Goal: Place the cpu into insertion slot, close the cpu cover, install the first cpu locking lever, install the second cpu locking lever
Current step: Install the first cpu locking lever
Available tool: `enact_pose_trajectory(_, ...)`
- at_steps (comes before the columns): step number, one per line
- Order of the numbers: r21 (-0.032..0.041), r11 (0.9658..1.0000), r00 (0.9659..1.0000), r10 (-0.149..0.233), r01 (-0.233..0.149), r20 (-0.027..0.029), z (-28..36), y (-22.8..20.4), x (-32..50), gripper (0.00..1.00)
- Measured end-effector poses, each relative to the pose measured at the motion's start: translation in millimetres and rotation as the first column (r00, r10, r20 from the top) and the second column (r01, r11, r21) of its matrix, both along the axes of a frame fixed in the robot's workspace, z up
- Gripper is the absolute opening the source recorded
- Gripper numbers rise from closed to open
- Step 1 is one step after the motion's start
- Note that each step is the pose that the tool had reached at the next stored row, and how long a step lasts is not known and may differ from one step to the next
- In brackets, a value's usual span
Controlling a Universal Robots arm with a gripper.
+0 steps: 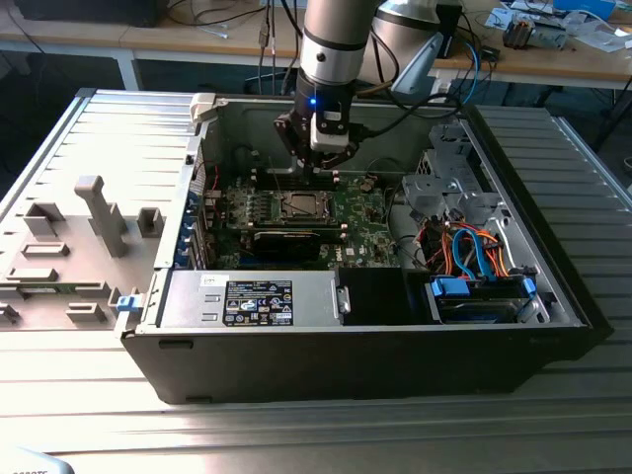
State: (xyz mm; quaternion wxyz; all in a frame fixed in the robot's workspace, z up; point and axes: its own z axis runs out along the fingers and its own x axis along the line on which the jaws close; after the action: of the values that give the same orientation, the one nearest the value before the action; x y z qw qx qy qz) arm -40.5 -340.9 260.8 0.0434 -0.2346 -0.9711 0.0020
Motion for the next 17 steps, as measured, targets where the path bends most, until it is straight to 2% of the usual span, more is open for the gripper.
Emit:
enact_pose_trajectory(2, 0.0, 0.9993, 0.9993, 0.038, -0.038, 0.0, 0.0, 0.0, 0.0, 0.11)
enact_pose_trajectory(4, 0.0, 0.9983, 0.9983, 0.058, -0.058, 0.0, 0.0, 0.0, 0.0, 0.11)
enact_pose_trajectory(17, 0.0, 0.9956, 0.9956, 0.094, -0.094, 0.0, 0.0, 0.0, 0.0, 0.11)
